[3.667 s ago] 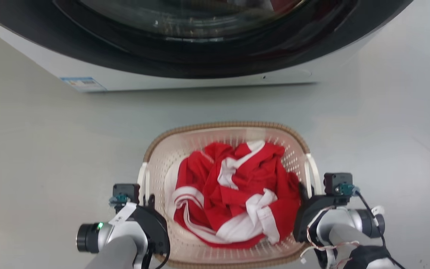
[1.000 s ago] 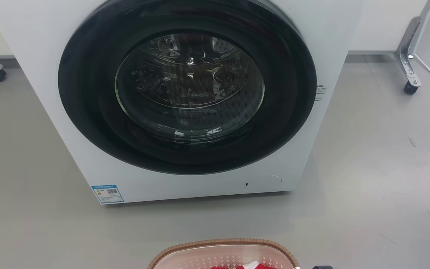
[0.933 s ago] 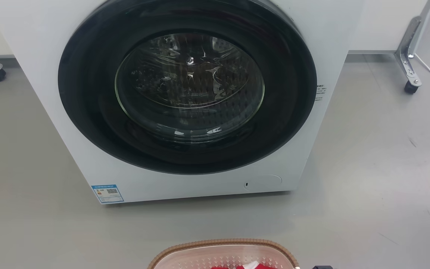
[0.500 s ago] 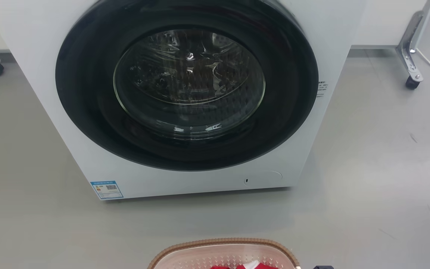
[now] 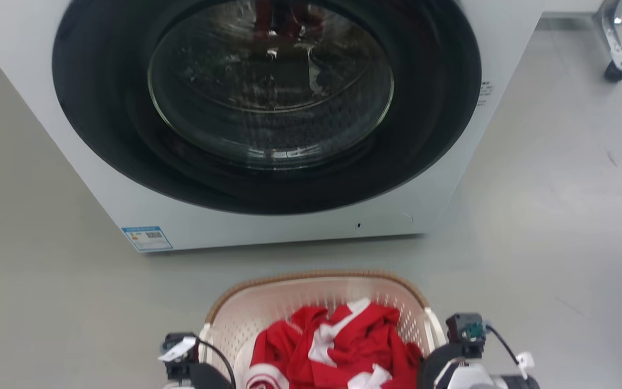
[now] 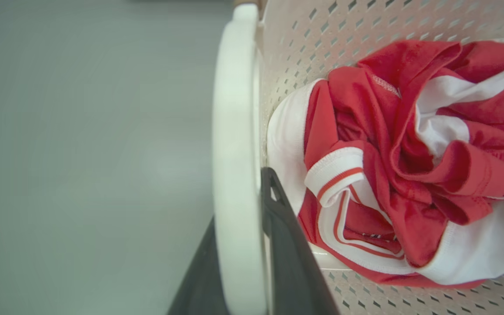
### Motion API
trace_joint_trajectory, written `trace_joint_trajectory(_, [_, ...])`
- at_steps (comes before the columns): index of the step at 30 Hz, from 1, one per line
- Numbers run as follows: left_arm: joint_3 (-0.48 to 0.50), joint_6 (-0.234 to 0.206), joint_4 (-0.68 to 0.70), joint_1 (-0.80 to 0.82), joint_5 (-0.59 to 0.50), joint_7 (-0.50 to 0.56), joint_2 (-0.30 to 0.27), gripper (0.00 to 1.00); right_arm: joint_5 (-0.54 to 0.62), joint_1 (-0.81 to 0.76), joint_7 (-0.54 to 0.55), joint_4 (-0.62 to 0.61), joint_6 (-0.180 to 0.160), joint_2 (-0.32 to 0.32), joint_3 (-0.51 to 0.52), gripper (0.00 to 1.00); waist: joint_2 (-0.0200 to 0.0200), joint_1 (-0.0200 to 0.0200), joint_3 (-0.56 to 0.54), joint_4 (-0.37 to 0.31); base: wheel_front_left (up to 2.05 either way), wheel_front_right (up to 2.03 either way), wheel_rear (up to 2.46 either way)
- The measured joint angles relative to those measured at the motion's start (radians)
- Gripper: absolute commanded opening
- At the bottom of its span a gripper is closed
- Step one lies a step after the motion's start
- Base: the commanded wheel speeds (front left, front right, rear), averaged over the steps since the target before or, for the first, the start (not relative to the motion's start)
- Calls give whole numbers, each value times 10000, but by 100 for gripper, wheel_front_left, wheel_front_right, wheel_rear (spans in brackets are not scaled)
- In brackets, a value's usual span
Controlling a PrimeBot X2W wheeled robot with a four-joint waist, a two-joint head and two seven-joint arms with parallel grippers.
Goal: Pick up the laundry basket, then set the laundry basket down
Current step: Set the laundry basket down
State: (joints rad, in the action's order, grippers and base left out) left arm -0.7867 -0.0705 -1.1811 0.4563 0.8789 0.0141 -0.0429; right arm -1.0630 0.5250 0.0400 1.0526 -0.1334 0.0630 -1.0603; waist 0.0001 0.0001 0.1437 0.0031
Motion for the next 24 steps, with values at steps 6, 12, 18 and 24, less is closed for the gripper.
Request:
trace_joint_trajectory(6, [4,-15,104,945,-63,-119,-44,0,132,1064,-165,209,2,0,77,0,0,2,771,37,0,0,0])
trace_joint_trajectory(12, [63,-90,196,1654,-104,-347,-67,0,368,1980,-332,431,4,2,102,0,1,2,1613,110,0,0,0])
trace_joint_trajectory(18, [94,-104,221,2306,-192,-525,-84,0,531,2749,-520,617,6,4,128,0,1,2,2484,212,0,0,0])
trace_joint_trajectory(24, [90,-173,232,3007,-286,-616,-123,0,625,3421,-713,798,10,0,142,0,1,1,3371,328,0,0,0])
